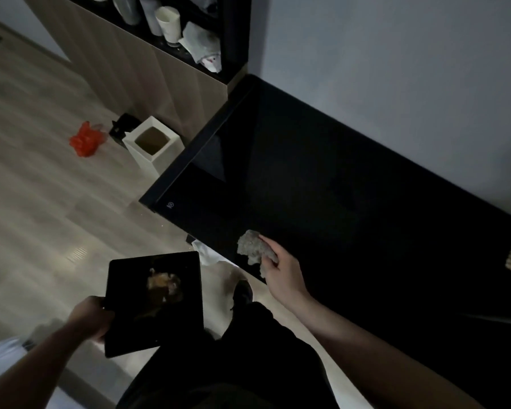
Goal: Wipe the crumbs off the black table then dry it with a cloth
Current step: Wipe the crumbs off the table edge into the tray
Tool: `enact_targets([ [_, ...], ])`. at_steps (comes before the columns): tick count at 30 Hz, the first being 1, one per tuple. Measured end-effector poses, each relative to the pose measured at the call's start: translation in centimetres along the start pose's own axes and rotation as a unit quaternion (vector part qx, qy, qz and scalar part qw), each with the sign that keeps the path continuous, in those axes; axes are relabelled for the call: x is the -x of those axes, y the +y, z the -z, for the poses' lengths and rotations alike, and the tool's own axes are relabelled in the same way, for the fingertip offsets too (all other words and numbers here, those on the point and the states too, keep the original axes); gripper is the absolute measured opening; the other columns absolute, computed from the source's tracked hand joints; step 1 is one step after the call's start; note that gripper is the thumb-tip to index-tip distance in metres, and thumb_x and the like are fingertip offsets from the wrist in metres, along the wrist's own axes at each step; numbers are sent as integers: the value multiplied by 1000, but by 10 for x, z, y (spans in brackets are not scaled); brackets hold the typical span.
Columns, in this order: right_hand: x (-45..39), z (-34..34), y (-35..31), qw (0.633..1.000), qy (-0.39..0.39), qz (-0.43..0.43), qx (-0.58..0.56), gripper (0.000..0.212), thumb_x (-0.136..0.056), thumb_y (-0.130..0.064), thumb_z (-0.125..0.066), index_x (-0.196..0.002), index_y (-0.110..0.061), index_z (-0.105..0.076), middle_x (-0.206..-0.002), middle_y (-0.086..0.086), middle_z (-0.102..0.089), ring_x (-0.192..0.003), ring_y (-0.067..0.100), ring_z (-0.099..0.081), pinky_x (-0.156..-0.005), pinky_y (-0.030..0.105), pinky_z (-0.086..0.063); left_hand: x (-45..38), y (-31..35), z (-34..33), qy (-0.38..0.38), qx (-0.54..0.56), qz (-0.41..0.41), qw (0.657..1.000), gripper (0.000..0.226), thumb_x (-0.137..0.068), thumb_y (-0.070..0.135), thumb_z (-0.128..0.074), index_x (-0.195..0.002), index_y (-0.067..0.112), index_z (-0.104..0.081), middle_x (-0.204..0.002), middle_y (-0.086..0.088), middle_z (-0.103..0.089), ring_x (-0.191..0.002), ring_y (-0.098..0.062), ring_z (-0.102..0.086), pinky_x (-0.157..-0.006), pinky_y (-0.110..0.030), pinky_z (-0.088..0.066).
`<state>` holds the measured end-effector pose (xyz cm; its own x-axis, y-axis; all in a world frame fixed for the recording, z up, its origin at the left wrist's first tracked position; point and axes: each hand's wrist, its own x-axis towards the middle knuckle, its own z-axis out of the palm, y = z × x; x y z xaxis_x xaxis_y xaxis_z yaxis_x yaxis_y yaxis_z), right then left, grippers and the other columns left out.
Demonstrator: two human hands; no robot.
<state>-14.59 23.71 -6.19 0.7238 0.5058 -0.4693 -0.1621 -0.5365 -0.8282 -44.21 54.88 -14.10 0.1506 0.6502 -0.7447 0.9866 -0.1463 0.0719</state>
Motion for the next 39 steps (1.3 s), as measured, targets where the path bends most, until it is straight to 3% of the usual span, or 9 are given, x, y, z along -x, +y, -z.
enact_targets([
  [4,-37,-11,-34,999,-21,28,30,48,-104,-12,-54,-146,-34,-57,-146,-16,-59,-134,-2,-54,-116,21,-43,-18,8,32,4,-26,-13,1000,20,-84,7,-71,-101,5,-82,-81,-20,-78,-83,-32,-78,-66,-31,-49],
  [8,-59,-30,-56,998,-13,33,45,48,-104,-13,-53,-147,-33,-56,-149,-13,-57,-137,2,-52,-118,25,-42,-38,16,67,4,-54,-14,998,22,-85,5,-64,-98,9,-82,-71,-13,-78,-67,-27,-77,-60,-30,-56],
  [12,-65,-60,-68,999,21,14,39,47,-105,-15,-53,-148,-34,-54,-150,-13,-57,-138,2,-52,-118,27,-43,-71,18,101,-21,-65,-20,997,22,-88,1,-60,-95,11,-78,-52,-4,-71,-42,-21,-70,-41,-28,-54],
  [17,-59,-115,-75,994,107,-29,17,47,-104,-14,-54,-148,-30,-55,-145,-10,-62,-132,4,-58,-116,34,-47,-136,6,147,-47,-119,-79,989,26,-86,14,-68,-107,8,-81,-85,-15,-80,-76,-28,-77,-71,-35,-62],
  [20,-50,-152,-85,984,171,-57,3,50,-100,-12,-54,-144,-34,-58,-132,-7,-71,-108,4,-66,-103,27,-53,-156,11,175,-53,-137,-106,983,23,-89,16,-69,-106,5,-80,-89,-16,-78,-72,-25,-71,-69,-32,-56],
  [23,-45,-182,-96,974,211,-78,-25,53,-97,-8,-54,-142,-36,-60,-128,-8,-72,-109,8,-69,-102,31,-56,-187,10,198,-61,-149,-120,980,21,-85,17,-68,-93,2,-81,-80,-19,-79,-72,-33,-77,-69,-41,-64],
  [27,-37,-204,-109,967,240,-67,-46,56,-97,-3,-53,-140,-38,-61,-120,-6,-76,-93,1,-63,-86,23,-53,-225,19,224,-60,-179,-127,974,20,-77,20,-67,-82,5,-79,-71,-16,-78,-65,-32,-78,-67,-46,-66],
  [34,-58,-199,-111,961,251,-80,-84,52,-100,-2,-55,-143,-31,-60,-127,-12,-72,-111,-1,-67,-101,25,-54,-232,71,269,2,-306,-160,939,22,-89,24,-62,-98,15,-81,-72,-2,-74,-63,-21,-73,-52,-23,-49],
  [39,-90,-189,-125,967,238,-55,-76,52,-102,-3,-54,-145,-32,-58,-121,-14,-72,-101,-2,-68,-87,15,-55,-262,112,299,43,-345,-190,918,33,-82,30,-64,-109,16,-78,-108,-15,-79,-102,-33,-76,-79,-33,-58],
])
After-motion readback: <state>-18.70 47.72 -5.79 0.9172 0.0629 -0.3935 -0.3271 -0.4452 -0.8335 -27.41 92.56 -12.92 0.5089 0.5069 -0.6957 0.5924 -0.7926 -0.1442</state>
